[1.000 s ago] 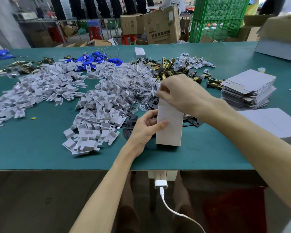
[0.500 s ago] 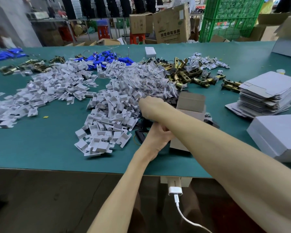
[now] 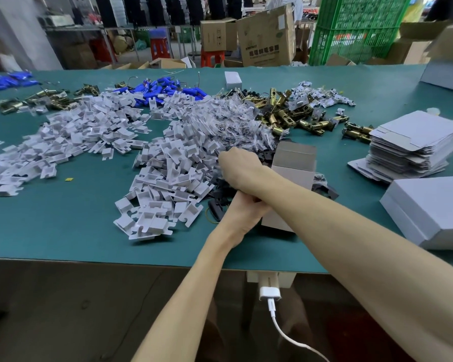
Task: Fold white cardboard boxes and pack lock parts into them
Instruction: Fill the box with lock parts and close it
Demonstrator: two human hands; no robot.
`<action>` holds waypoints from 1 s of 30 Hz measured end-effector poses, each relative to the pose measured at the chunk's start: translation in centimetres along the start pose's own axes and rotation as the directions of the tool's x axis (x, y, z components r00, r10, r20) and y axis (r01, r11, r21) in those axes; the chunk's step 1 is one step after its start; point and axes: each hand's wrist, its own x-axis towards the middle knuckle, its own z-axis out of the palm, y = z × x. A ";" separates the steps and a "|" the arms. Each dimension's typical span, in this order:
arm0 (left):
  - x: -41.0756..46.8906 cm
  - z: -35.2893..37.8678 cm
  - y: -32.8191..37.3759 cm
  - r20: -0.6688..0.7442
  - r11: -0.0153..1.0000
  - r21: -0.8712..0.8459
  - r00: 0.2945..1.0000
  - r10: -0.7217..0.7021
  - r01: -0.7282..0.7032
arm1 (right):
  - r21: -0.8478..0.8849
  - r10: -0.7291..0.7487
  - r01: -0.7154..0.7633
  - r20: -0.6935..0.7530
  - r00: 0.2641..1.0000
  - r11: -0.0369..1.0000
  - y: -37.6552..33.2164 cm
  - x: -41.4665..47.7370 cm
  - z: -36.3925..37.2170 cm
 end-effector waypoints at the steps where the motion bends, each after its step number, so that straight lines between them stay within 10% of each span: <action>1: 0.0 0.0 0.1 -0.005 1.000 -0.013 1.000 0.000 0.000 | 0.011 0.012 -0.012 -0.026 1.000 1.000 0.0 -0.2 -0.3; 14: -0.2 0.0 0.6 -0.001 0.988 -0.147 0.999 -0.040 0.040 | 0.540 0.075 0.143 -0.362 0.929 0.829 4.3 -6.0 -9.7; 30: 0.2 -0.1 0.3 0.031 0.977 -0.210 0.999 0.041 -0.034 | 0.432 -0.003 0.143 -0.308 0.951 0.891 10.6 -9.4 -6.6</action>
